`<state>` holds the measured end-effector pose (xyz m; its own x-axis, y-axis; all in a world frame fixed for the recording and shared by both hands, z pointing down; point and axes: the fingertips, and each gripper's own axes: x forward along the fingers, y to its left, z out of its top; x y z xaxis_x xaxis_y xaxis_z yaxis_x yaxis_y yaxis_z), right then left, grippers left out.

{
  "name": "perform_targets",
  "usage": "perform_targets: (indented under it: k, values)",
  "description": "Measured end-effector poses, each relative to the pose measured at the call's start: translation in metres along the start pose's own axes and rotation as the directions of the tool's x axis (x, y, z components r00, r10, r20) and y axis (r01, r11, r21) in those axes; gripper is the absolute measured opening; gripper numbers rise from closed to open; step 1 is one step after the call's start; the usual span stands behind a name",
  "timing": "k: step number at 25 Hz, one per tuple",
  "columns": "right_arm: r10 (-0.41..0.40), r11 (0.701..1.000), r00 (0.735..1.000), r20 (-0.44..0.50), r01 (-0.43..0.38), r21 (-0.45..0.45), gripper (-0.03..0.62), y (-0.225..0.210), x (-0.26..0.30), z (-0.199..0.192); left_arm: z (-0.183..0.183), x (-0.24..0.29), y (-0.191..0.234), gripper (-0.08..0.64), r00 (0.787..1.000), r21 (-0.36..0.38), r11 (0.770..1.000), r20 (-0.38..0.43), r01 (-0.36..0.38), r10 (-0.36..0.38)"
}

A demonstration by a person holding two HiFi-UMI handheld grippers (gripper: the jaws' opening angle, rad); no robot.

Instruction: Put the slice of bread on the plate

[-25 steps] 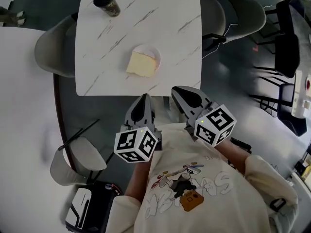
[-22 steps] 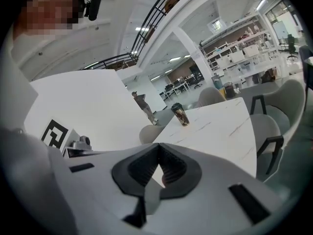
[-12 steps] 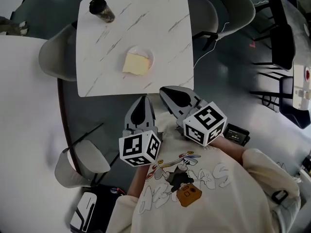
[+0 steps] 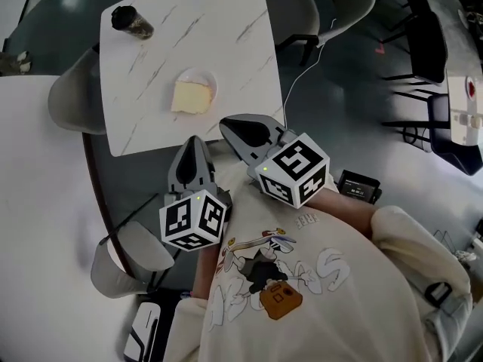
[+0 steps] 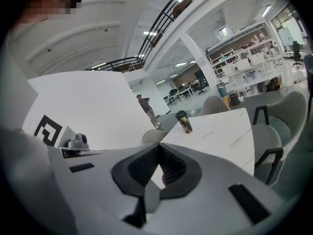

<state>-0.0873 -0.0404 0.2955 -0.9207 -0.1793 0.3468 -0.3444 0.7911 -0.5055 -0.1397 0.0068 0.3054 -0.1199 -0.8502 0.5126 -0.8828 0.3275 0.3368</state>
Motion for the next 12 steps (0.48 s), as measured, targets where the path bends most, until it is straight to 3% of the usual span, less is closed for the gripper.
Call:
perform_targets:
  k: [12]
  values:
    - [-0.029,0.999,1.0,0.001,0.029,0.023,0.005,-0.014,0.002,-0.004,-0.005,0.018,-0.007,0.009,0.999,0.007,0.999,-0.01,0.032,-0.032]
